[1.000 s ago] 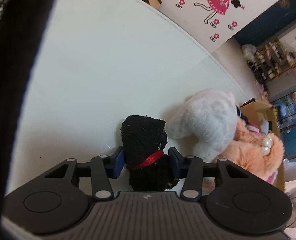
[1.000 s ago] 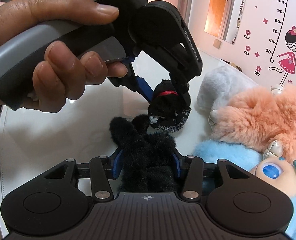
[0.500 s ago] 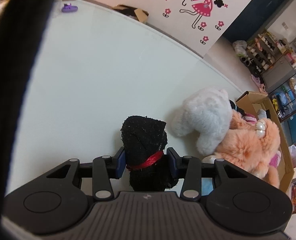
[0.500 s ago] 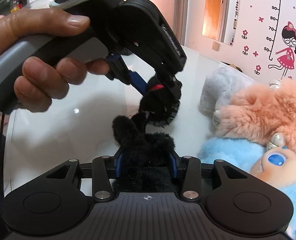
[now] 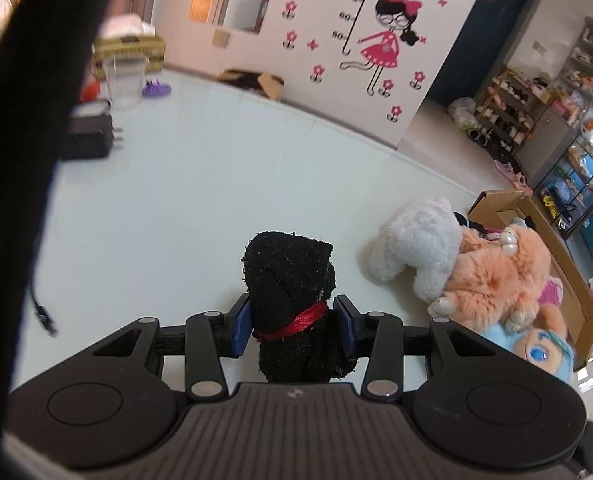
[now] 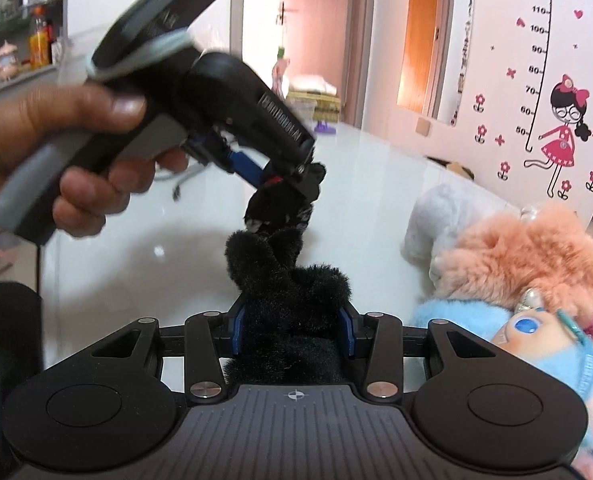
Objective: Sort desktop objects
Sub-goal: 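Lift both black plushes off the table, then carry both black plushes toward the cardboard box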
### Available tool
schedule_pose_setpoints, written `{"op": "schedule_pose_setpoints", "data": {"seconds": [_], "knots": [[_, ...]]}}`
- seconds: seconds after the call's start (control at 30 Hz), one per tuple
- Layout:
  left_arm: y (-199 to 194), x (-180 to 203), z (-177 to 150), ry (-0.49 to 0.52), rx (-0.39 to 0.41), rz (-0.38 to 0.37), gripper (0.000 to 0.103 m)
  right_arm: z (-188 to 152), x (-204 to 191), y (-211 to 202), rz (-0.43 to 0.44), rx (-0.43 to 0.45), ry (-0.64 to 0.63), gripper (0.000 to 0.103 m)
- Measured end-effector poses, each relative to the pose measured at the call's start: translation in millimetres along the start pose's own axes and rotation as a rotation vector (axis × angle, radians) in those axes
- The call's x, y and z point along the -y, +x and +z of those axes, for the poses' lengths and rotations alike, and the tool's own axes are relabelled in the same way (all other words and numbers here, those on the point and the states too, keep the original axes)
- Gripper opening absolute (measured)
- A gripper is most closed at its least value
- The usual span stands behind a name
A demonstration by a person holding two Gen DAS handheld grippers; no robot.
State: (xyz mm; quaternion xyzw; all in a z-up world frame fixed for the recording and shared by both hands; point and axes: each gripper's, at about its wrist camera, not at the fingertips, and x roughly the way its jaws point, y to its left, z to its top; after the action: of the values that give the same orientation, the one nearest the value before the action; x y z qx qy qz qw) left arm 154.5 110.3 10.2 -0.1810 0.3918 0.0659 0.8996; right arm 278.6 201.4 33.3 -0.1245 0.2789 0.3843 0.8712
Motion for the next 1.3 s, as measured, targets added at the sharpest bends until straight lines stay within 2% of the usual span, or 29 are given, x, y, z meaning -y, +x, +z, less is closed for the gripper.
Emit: {"op": "schedule_pose_setpoints", "data": {"seconds": [0.17,0.33,0.57,0.77,0.9,1.03,1.3], "knots": [[-19,9,-3,0.055,0.046,-0.005,0.039,7,-1,-38,-0.007,0.082,0.059,0.049],[-39,29,-3,0.121,0.088,-0.031,0.039,18,22,-82,-0.044,0.178,0.147,0.049],[-60,69,-1,0.228,0.149,-0.107,0.039,19,74,-135,-0.188,0.283,0.23,0.049],[-60,118,15,0.306,0.156,-0.201,0.039,10,139,-177,-0.319,0.32,0.345,0.049],[-46,157,35,0.341,0.133,-0.293,0.039,9,185,-191,-0.422,0.309,0.401,0.049],[-15,196,54,0.352,0.084,-0.363,0.039,6,224,-195,-0.499,0.291,0.449,0.049],[68,272,75,0.333,-0.04,-0.457,0.039,1,278,-179,-0.565,0.253,0.528,0.049]]}}
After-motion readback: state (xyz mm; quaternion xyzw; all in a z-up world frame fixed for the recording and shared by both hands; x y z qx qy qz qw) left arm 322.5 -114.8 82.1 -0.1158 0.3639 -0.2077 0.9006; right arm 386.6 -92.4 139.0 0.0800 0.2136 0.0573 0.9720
